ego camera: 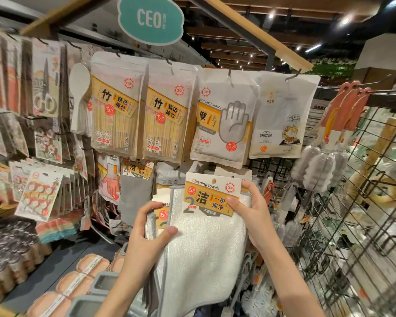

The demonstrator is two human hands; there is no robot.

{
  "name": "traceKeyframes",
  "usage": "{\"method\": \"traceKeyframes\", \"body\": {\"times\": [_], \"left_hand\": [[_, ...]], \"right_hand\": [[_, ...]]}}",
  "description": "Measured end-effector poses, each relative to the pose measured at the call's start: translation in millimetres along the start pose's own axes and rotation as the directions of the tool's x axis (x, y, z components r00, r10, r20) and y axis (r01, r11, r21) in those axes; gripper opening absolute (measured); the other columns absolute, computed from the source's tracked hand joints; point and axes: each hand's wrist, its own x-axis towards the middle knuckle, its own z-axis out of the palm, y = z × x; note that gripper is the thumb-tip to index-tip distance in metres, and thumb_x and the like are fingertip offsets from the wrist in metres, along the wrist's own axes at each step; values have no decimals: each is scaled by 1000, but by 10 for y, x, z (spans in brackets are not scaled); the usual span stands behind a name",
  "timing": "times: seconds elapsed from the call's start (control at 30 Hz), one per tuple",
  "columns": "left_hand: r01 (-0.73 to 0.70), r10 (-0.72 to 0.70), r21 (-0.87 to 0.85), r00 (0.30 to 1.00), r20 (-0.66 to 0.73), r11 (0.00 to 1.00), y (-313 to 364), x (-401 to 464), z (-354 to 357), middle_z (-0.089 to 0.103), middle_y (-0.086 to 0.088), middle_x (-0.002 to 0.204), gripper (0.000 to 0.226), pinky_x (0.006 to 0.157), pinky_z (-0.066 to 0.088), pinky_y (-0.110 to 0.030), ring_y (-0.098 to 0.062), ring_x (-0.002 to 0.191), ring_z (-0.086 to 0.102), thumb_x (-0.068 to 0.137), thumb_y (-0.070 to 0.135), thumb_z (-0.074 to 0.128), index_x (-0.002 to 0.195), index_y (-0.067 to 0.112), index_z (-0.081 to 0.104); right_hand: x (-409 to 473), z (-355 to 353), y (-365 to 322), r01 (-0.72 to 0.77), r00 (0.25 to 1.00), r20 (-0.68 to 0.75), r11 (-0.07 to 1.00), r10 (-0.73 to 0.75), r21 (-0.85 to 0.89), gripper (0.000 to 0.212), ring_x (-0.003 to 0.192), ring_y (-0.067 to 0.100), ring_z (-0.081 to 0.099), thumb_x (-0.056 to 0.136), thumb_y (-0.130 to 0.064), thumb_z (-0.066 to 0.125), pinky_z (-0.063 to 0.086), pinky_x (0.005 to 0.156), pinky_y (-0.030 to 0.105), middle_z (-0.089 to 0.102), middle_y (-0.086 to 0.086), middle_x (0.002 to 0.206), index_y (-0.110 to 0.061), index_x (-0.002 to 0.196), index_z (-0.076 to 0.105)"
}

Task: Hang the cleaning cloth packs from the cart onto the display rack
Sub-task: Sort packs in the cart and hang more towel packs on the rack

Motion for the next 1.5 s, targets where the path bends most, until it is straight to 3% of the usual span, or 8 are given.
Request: {"method": "traceKeyframes", "body": {"times": [0.37, 0.53, 0.63, 0.83, 0.97, 1.2, 1.33, 1.5], "left_hand": [[-17, 21, 39, 994, -107, 999, -50, 38, -245, 59, 31, 106, 52, 83, 41, -21, 13, 102, 52, 74, 8, 79, 100, 47, 56], [-44, 48, 42, 992, -120, 998, 33, 47, -309, 58, 37, 101, 53, 78, 42, -9, 22, 94, 50, 76, 4, 76, 96, 48, 55], [-29, 32, 33, 992, -120, 999, 59, 44, -349, 57, 39, 102, 53, 76, 39, -17, 23, 93, 50, 76, 6, 76, 95, 50, 55], [-29, 34, 42, 993, -114, 999, 64, 23, -342, 58, 38, 101, 58, 72, 45, -9, 20, 93, 53, 76, 3, 75, 91, 56, 55], [-15, 19, 75, 999, -49, 997, 32, 30, -343, 61, 26, 110, 48, 95, 42, -34, 3, 112, 52, 78, 9, 75, 99, 50, 61], [40, -39, 37, 998, -48, 998, 20, 38, -301, 66, 13, 104, 26, 82, 45, -29, 5, 94, 59, 65, 36, 73, 89, 37, 64], [73, -72, 37, 997, -24, 997, -17, 64, -288, 66, 6, 108, 27, 88, 49, -36, -8, 104, 60, 71, 24, 78, 91, 36, 64], [61, -62, 63, 998, 5, 996, -50, 55, -250, 65, 4, 108, 39, 89, 48, -36, -13, 105, 60, 80, 2, 72, 90, 38, 63]], "right_hand": [[135, -281, 379, -137, 938, -320, 991, 133, 11, 30, 108, 30, 60, 86, 3, 62, 49, 94, 43, 61, 14, 118, -14, 109, 54], [384, -269, 502, -121, 917, -392, 989, 77, -88, 34, 97, 14, 57, 85, 3, 61, 47, 78, 21, 59, -9, 99, -21, 107, 51], [500, -256, 598, -106, 912, -408, 982, 34, -154, 35, 95, 13, 56, 84, 7, 60, 46, 71, 13, 58, -11, 96, -19, 106, 52], [614, -317, 802, -143, 883, -469, 954, 3, -263, 35, 100, 17, 55, 82, 2, 65, 46, 87, 30, 57, -1, 107, -19, 106, 51], [736, -290, 814, -114, 835, -540, 927, -104, -356, 34, 93, 17, 49, 78, 2, 68, 33, 67, 13, 50, -5, 96, -16, 95, 45], [845, -299, 892, -172, 836, -536, 870, -120, -462, 20, 92, 9, 40, 83, -1, 63, 29, 60, 9, 53, 8, 110, -15, 96, 62], [875, -268, 870, -234, 820, -565, 848, -91, -475, 20, 94, 12, 44, 87, -6, 60, 33, 69, 24, 51, 6, 114, -19, 102, 64], [756, -284, 874, -188, 868, -487, 843, -98, -504, 30, 118, 22, 45, 88, -5, 59, 30, 93, 21, 50, 9, 124, -15, 116, 64]]}}
